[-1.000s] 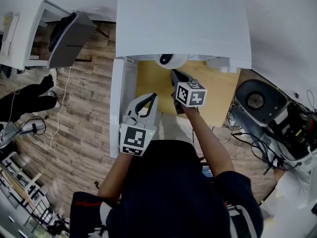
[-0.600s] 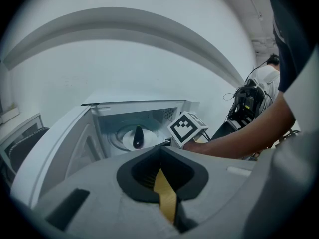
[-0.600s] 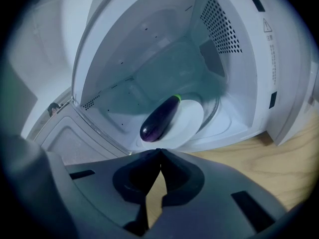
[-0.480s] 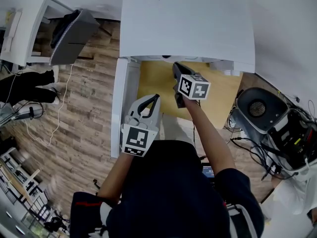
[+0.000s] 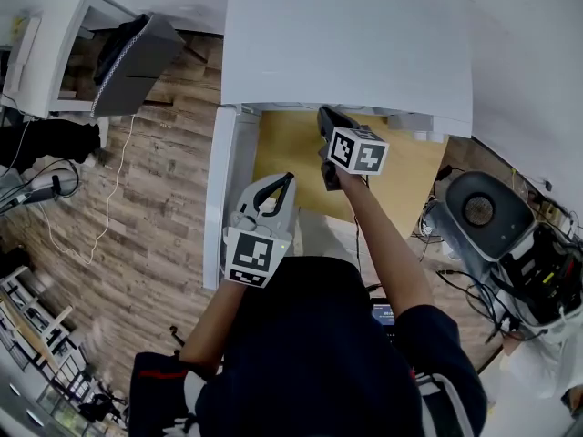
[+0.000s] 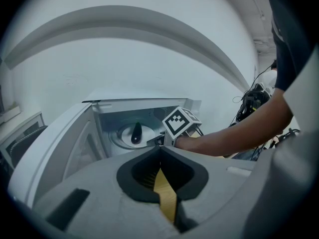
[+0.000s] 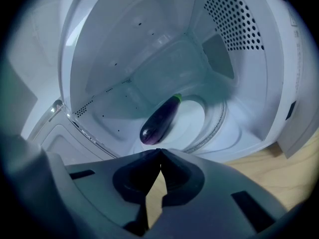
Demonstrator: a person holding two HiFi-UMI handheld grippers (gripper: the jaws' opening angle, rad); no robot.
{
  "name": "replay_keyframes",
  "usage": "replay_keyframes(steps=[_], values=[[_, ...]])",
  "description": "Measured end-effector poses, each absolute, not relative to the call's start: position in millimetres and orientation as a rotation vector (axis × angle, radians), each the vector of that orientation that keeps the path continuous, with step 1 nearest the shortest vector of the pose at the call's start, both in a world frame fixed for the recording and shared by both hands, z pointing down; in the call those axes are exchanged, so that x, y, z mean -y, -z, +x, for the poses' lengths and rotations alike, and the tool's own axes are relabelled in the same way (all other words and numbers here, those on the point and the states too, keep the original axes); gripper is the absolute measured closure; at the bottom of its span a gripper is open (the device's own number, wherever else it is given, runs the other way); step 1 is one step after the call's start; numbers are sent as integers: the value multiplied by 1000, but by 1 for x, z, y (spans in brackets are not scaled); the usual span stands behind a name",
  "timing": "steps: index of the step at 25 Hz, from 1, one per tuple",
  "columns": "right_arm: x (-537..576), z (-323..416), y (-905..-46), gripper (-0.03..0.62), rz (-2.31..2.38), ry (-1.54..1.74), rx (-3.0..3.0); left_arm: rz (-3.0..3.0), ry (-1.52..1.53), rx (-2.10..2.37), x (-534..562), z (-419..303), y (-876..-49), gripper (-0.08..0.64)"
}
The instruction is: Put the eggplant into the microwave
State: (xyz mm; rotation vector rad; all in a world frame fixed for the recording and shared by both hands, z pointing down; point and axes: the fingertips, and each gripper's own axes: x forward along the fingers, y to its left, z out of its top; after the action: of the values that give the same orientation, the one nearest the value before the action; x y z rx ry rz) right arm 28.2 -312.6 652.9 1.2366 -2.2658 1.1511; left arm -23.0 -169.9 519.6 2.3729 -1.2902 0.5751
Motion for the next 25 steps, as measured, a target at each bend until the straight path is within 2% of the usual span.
replay_keyframes(steps=[15,25], values=[[312,34,-648,580,1258,-1191,2243,2388,-556,1259,169,-22,-511,545],[288,40,-600,580,1186,-989,2360,2468,-530,1262,184,-17,-496,545]])
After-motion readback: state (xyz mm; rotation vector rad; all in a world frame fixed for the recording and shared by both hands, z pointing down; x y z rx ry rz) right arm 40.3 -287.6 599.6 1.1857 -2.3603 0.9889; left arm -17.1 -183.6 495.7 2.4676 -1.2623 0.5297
